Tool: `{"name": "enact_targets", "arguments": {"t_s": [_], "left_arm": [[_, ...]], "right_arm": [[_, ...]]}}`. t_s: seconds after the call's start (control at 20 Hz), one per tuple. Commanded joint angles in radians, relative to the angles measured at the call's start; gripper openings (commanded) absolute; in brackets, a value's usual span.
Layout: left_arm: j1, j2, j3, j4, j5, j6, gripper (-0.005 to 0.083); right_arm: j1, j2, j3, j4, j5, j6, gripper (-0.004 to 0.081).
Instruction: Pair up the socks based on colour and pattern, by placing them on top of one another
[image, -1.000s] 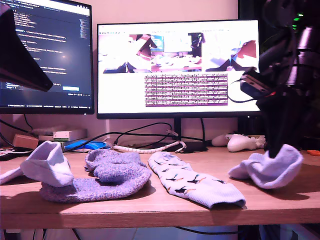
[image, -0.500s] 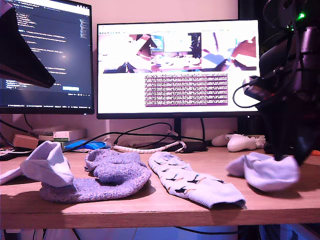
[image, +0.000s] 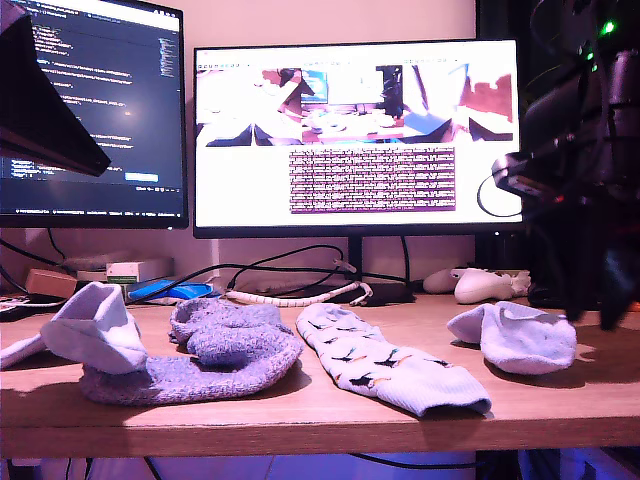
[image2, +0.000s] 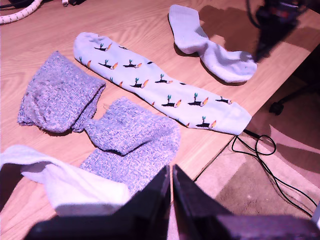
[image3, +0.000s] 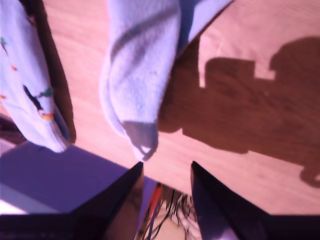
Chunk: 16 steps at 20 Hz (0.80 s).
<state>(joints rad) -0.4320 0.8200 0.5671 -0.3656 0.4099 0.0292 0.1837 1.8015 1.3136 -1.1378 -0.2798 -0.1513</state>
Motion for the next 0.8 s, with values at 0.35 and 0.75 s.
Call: {"name": "enact_targets", "arguments": {"t_s": [0.35, 0.75], "left_arm": [[-0.008, 0.046, -0.011, 0.072, -0.026, 0.004, -0.0019], [0.000, 0.122, -0.011, 0.191, -0.189, 0.001, -0.0019]], "right_arm": [[-0.002, -0.024, -0.008, 0.285, 0.048, 0.051, -0.0013], [0.002, 0.042, -0.008, 0.502, 0.132, 0.129, -0.0013]]}}
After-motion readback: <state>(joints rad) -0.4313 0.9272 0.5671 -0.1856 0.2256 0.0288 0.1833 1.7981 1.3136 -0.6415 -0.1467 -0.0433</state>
